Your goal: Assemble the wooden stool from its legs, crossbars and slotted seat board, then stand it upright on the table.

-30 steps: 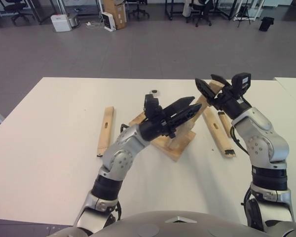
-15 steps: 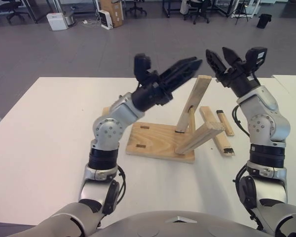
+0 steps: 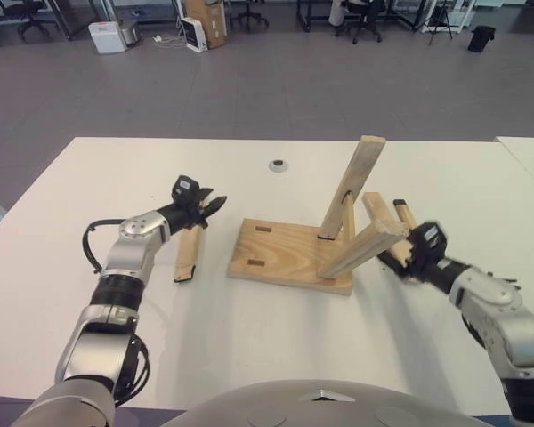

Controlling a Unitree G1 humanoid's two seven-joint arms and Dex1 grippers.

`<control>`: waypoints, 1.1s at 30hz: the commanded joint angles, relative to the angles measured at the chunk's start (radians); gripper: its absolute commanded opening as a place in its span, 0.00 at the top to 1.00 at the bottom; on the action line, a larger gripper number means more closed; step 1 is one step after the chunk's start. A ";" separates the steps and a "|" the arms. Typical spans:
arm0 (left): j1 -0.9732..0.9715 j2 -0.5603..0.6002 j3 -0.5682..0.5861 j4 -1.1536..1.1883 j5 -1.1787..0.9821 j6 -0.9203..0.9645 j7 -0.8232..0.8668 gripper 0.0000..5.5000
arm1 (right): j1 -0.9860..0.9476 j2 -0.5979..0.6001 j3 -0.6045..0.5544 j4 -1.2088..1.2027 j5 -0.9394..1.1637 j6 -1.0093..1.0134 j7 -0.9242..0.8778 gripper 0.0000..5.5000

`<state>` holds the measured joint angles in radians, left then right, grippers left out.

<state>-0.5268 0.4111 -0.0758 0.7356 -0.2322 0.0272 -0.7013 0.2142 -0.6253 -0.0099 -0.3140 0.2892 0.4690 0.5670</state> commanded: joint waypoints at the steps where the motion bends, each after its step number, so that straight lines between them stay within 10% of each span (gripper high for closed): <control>1: -0.192 -0.052 -0.030 0.285 0.109 -0.179 -0.013 0.59 | 0.047 -0.073 0.046 0.005 -0.037 -0.034 0.101 0.30; 18: -0.225 -0.070 -0.199 0.549 0.424 -0.511 -0.222 0.59 | -0.073 0.101 0.168 0.094 -0.141 -0.037 -0.012 0.30; 26: -0.054 -0.073 -0.120 0.308 0.233 -0.487 -0.564 0.59 | -0.319 0.231 0.182 0.418 -0.275 -0.157 -0.165 0.30; 33: 0.063 -0.151 -0.061 0.061 0.111 -0.275 -0.508 0.59 | -0.337 0.271 0.193 0.433 -0.290 -0.187 -0.147 0.30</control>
<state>-0.4761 0.2753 -0.1432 0.8372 -0.1145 -0.2780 -1.2359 -0.1051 -0.3803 0.1648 0.1080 -0.0019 0.2956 0.4045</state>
